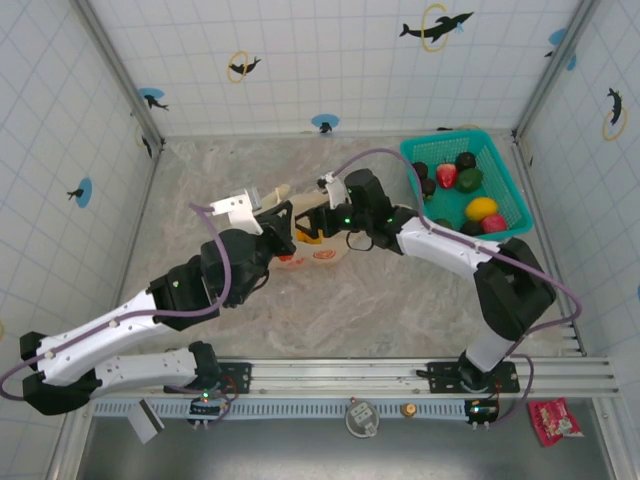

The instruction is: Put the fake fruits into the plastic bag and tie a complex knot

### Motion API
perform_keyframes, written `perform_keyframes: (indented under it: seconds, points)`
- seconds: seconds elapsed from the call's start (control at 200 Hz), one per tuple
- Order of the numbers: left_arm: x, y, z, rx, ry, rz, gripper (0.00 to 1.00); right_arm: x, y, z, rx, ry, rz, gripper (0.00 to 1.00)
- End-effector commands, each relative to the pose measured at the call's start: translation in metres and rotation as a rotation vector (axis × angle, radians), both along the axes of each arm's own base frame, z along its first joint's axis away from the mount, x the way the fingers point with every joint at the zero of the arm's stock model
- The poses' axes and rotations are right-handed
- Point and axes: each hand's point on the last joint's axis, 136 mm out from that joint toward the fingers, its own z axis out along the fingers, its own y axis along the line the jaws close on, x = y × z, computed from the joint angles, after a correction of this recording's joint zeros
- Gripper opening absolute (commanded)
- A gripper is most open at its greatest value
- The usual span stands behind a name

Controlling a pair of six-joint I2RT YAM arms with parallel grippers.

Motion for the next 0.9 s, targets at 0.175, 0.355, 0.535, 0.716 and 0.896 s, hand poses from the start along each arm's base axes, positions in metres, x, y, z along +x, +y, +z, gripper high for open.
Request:
perform_keyframes:
  seconds: [0.175,0.355,0.535,0.716,0.896]
  points:
    - [0.002,0.005,-0.009,0.02,0.013,0.03,0.0,-0.001,-0.033,0.043,0.092,-0.074,-0.051,0.59]
    - [0.003,0.005,-0.01,0.023,0.016,0.034,0.0,-0.004,-0.05,0.058,0.113,-0.106,-0.075,0.46]
    - [0.002,0.004,-0.016,0.038,0.027,0.03,0.0,-0.007,-0.071,0.086,0.15,-0.146,-0.107,0.4]
    - [0.0,-0.01,-0.022,0.102,0.034,-0.04,0.0,-0.002,-0.101,0.109,0.17,-0.173,-0.173,0.4]
    - [0.004,-0.041,-0.034,0.142,0.097,-0.172,0.0,0.038,-0.176,0.107,0.1,-0.155,-0.446,0.43]
